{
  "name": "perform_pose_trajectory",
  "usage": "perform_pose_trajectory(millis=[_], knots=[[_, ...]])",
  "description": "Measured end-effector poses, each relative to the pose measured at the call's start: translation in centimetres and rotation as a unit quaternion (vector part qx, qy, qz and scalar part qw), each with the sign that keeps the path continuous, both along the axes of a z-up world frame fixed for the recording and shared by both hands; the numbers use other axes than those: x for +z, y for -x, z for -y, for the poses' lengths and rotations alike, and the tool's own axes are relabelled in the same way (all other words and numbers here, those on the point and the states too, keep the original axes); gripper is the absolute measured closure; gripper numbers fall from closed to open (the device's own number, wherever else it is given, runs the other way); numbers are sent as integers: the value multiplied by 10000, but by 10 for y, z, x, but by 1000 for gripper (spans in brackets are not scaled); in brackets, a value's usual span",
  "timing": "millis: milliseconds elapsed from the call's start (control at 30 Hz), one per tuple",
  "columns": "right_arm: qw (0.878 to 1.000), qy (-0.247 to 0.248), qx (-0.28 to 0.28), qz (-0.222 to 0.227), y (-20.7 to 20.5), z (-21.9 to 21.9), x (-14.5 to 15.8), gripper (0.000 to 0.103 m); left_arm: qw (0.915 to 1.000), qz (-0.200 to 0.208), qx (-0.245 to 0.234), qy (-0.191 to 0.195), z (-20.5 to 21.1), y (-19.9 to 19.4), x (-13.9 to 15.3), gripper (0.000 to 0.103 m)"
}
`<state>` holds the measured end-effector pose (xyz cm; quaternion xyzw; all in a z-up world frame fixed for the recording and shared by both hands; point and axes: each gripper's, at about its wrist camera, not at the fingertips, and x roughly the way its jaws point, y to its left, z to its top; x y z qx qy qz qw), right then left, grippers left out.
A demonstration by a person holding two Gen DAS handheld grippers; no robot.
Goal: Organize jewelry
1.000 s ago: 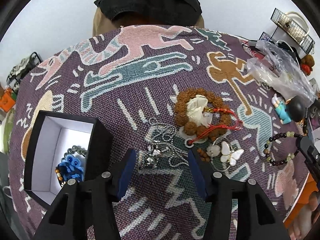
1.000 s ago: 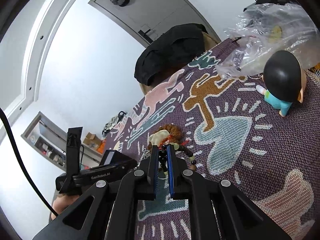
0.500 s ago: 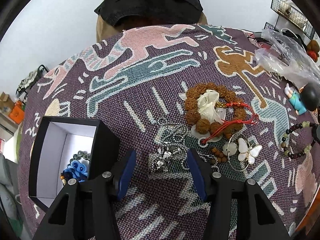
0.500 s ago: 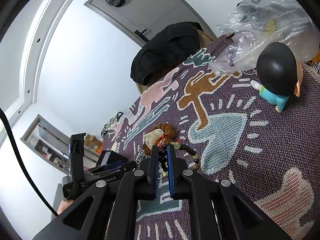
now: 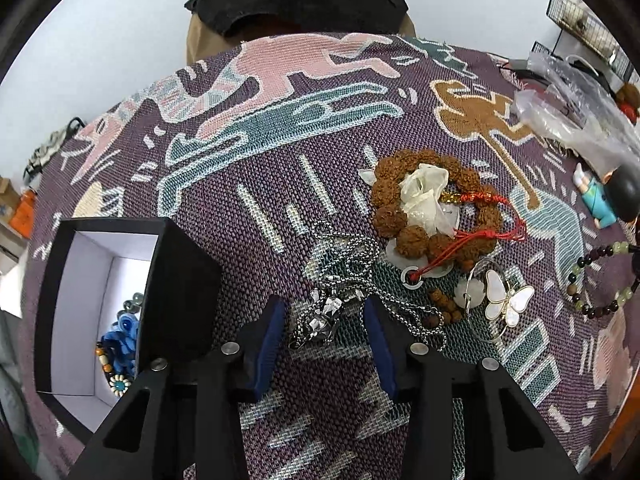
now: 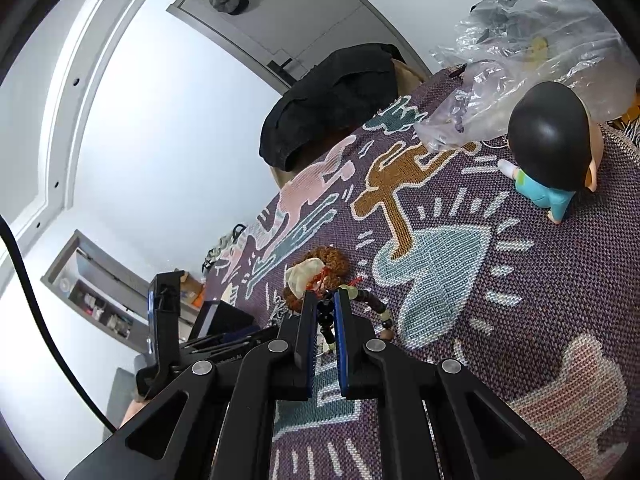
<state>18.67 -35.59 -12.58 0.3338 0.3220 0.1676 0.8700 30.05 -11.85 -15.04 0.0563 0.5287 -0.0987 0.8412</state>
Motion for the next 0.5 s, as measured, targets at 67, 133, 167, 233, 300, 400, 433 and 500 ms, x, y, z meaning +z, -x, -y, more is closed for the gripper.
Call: perform_pose_trajectory(millis=[67,133,167,233,300,400,433,500], knots=[[10000,-17,-11,-11,0,1,-1,94,10000,-5,-9,71,-1,1,1,72],[10000,-19,-6,-13,0,0,-1,94,9999,-53,-11,125,-2,2,2,86],[10000,-19,-2,-14,0,0,-1,94,9999,-71,-14,152,-3,2,2,86],[10000,-18,9,-11,0,-1,-1,94,9998,-73,-61,151,-2,6,3,86],[10000,-4,20,6,0,-2,1,94,9997,-42,-56,219,-4,7,7,86],[10000,22,54,29,0,-6,4,94,9994,113,-14,330,-9,11,22,86],[10000,31,70,41,0,-8,6,94,9992,196,-14,345,-11,13,29,86],[9999,49,114,84,-1,-12,10,94,9987,329,-21,385,-15,16,43,86]])
